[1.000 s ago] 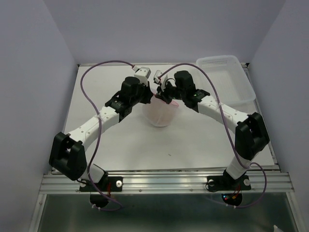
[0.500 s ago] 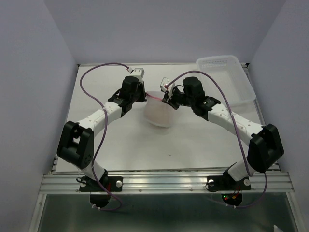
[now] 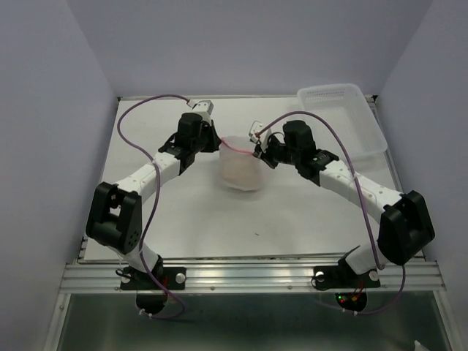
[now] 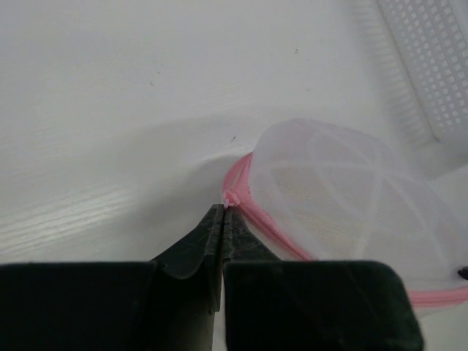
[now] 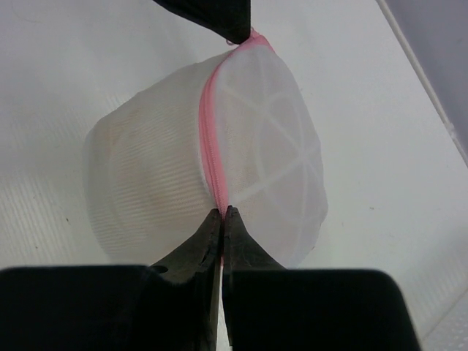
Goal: Place the bra in the laundry bag and zip it closed
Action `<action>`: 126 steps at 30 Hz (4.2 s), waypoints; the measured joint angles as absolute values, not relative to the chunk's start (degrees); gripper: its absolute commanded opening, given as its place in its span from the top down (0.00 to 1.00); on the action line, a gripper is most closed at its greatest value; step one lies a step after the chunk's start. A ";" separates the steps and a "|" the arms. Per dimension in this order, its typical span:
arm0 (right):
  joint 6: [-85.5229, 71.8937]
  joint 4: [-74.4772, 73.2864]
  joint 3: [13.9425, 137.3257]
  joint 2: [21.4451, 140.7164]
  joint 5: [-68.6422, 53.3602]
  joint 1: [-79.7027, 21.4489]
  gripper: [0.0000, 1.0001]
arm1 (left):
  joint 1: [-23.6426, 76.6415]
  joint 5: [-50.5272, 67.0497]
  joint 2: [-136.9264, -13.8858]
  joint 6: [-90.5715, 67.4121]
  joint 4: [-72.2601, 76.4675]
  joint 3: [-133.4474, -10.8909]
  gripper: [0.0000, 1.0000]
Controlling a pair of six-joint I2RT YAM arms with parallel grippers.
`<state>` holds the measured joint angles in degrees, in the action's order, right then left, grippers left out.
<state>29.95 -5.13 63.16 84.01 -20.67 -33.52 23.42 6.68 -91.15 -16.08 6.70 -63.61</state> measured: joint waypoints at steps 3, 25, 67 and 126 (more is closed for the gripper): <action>29.50 -4.75 63.16 85.82 -20.27 -32.25 0.92 | 22.81 7.29 -89.58 -15.94 6.92 -62.06 1.00; 25.50 -5.56 73.49 92.82 -25.21 -36.38 0.24 | 27.00 -0.47 -85.32 -22.41 2.61 -63.26 1.00; 32.27 -2.85 74.89 99.77 -21.32 -37.23 0.99 | 29.91 -5.19 -84.68 -25.82 -2.76 -63.83 1.00; 28.69 -3.60 84.23 105.62 -27.88 -37.39 0.51 | 29.95 -12.08 -84.97 -33.12 -10.07 -68.51 1.00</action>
